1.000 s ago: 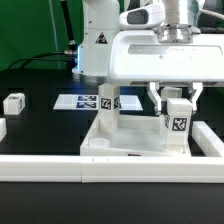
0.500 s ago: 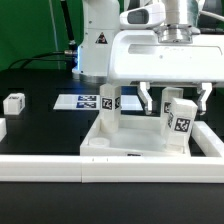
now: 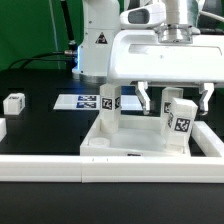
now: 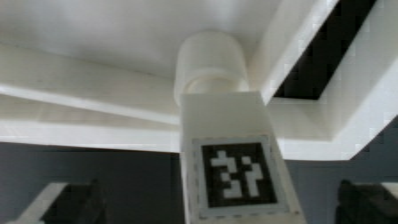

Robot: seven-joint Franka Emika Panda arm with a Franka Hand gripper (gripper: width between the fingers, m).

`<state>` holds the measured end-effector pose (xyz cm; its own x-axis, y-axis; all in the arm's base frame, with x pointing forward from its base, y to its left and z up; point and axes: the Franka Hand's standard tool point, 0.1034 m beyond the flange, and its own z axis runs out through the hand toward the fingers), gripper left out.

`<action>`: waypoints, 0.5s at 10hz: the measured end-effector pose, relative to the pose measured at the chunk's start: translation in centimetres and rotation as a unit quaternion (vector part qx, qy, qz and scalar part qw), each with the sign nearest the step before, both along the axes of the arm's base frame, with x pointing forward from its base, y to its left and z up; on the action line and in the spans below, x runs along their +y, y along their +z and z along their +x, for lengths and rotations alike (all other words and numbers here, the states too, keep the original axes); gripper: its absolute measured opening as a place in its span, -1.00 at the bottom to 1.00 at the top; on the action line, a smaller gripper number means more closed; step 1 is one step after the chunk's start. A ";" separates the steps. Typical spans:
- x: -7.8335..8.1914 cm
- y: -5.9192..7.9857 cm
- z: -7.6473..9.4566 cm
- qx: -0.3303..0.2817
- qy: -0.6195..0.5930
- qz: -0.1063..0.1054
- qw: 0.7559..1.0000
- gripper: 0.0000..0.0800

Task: Assemble square table

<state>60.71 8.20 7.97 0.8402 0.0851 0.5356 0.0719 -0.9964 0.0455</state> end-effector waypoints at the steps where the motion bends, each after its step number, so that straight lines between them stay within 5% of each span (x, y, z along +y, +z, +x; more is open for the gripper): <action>1: 0.0 0.0 0.0 0.000 0.001 -0.001 1.000 0.62; 5: -0.6 0.9 1.7 0.062 -0.015 0.007 0.998 0.62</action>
Offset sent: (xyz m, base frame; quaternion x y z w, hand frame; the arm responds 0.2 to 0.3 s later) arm 0.0178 0.0012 0.0114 0.0447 -0.0860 0.0801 0.9921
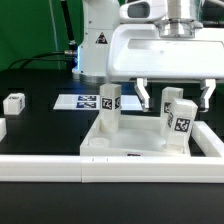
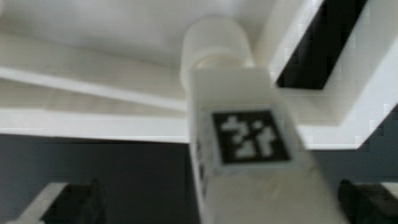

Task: Assemble square table

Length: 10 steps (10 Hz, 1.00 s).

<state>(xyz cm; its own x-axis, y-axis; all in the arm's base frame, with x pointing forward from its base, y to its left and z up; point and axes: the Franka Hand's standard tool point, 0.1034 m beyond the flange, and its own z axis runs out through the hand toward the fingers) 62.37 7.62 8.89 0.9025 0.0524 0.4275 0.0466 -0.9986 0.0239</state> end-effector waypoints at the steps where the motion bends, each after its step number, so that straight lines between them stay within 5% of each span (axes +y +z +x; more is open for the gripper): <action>1: 0.2 0.0 0.4 0.026 -0.005 0.003 1.000 0.62; 5: 0.8 -0.8 0.5 0.189 -0.023 0.005 0.982 0.62; 8: -0.6 -1.1 1.3 0.190 -0.029 0.005 0.981 0.62; 10: -0.6 -1.2 1.3 0.190 -0.074 0.017 0.979 -0.06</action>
Offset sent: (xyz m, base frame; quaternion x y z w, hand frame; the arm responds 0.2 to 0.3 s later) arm 0.0038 0.0120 -0.0100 0.0036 -0.1335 0.0572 0.9894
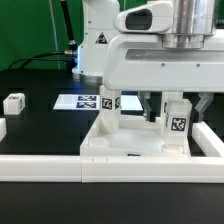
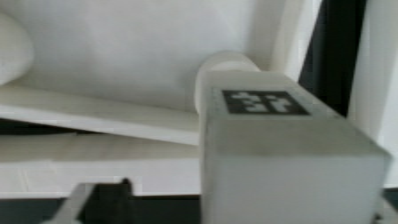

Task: Assemble square table

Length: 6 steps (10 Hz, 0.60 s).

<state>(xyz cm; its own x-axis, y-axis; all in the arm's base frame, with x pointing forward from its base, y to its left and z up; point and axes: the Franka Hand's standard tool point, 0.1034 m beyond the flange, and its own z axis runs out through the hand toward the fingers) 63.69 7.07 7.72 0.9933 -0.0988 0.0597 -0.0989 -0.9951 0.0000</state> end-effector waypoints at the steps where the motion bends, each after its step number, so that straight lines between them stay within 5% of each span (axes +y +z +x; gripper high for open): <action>1: 0.0 0.0 0.0 0.000 -0.033 0.002 0.999 -0.06; 2: 0.0 0.0 0.0 0.000 -0.056 0.004 0.998 -0.27; 6: 0.3 -0.3 0.3 -0.004 -0.233 0.015 0.972 -0.27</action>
Offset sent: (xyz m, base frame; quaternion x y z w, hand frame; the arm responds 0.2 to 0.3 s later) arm 0.0000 0.0000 0.0000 0.0000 0.0000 0.1938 0.9810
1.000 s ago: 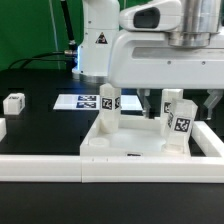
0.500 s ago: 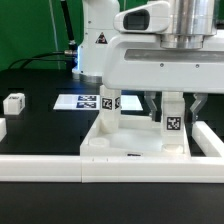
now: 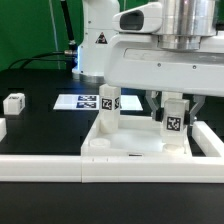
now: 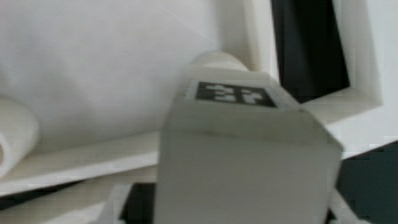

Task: Assemble square table

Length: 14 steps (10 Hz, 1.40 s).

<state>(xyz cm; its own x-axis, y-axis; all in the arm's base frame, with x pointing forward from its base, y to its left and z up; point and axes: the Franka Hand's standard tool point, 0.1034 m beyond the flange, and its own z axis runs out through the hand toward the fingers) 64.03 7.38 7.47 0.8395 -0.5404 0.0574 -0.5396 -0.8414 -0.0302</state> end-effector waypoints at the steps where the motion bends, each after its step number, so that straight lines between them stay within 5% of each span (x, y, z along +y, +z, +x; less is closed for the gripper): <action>1: 0.3 -0.1 0.2 0.004 -0.079 0.011 0.997 -0.27; 4: 0.5 -0.4 0.0 0.045 -0.354 0.063 0.932 -0.27; 6: 1.8 -1.5 0.0 0.056 -0.547 0.073 0.832 -0.32; 7: 1.5 -1.3 0.1 0.052 -0.523 0.073 0.848 -0.14; 8: 1.6 -1.4 0.0 0.052 -0.492 0.068 0.866 0.31; 9: 2.7 -1.2 -0.4 0.055 -0.378 0.045 0.923 0.52; 12: 4.7 1.0 -0.7 0.071 -0.186 0.038 0.979 0.62; 14: 4.4 0.9 -0.6 0.068 -0.092 0.037 0.993 0.62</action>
Offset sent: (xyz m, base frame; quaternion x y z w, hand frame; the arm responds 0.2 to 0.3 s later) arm 0.0096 0.0052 -0.0070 0.0788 -0.0545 0.3481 0.9325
